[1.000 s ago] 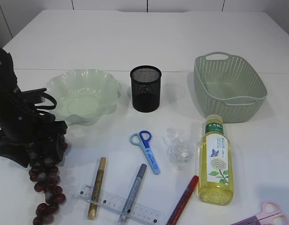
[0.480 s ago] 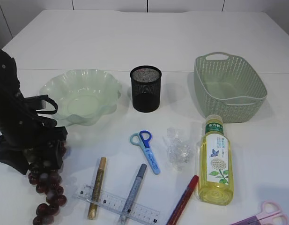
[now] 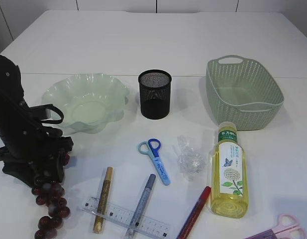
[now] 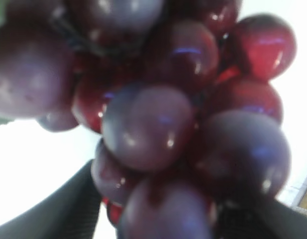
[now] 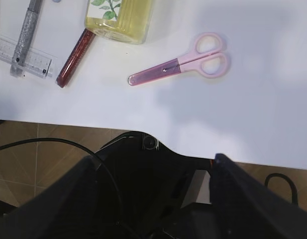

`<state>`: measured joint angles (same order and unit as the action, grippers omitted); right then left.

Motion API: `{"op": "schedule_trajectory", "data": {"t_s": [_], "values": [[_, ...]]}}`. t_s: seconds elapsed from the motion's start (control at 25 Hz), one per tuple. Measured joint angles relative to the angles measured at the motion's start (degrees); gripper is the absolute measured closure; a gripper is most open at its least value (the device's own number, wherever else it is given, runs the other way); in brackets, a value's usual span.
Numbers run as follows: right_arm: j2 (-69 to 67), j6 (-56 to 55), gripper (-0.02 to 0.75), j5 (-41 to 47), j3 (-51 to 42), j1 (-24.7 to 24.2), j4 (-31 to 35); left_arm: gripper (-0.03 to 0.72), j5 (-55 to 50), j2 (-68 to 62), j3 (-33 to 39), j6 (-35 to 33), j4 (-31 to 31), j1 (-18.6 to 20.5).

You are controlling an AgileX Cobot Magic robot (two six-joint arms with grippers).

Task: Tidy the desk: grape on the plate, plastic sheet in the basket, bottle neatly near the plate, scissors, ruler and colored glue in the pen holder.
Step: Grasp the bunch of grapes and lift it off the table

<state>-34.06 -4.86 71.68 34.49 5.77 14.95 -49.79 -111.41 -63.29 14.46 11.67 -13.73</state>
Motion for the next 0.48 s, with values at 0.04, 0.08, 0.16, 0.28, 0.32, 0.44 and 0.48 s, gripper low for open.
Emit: {"op": "schedule_trajectory", "data": {"t_s": [0.04, 0.08, 0.16, 0.28, 0.32, 0.44, 0.48], "values": [[0.0, 0.0, 0.190, 0.0, 0.0, 0.0, 0.0, 0.260, 0.0, 0.0, 0.0, 0.0, 0.0, 0.0], [0.0, 0.0, 0.190, 0.0, 0.0, 0.0, 0.0, 0.305, 0.0, 0.0, 0.0, 0.0, 0.0, 0.0], [0.0, 0.0, 0.190, 0.0, 0.0, 0.0, 0.0, 0.388, 0.1, 0.0, 0.0, 0.0, 0.0, 0.0], [0.0, 0.0, 0.190, 0.0, 0.0, 0.0, 0.0, 0.480, 0.1, 0.0, -0.1, 0.0, -0.2, 0.0], [0.0, 0.0, 0.190, 0.0, 0.0, 0.0, 0.0, 0.496, 0.1, 0.0, -0.1, 0.0, -0.4, 0.0], [0.0, 0.0, 0.190, 0.0, 0.0, 0.0, 0.0, 0.519, -0.1, 0.0, -0.1, 0.0, -1.3, 0.0], [0.0, 0.0, 0.190, 0.0, 0.0, 0.0, 0.0, 0.524, -0.4, 0.0, -0.2, 0.0, -1.9, 0.0]]}}
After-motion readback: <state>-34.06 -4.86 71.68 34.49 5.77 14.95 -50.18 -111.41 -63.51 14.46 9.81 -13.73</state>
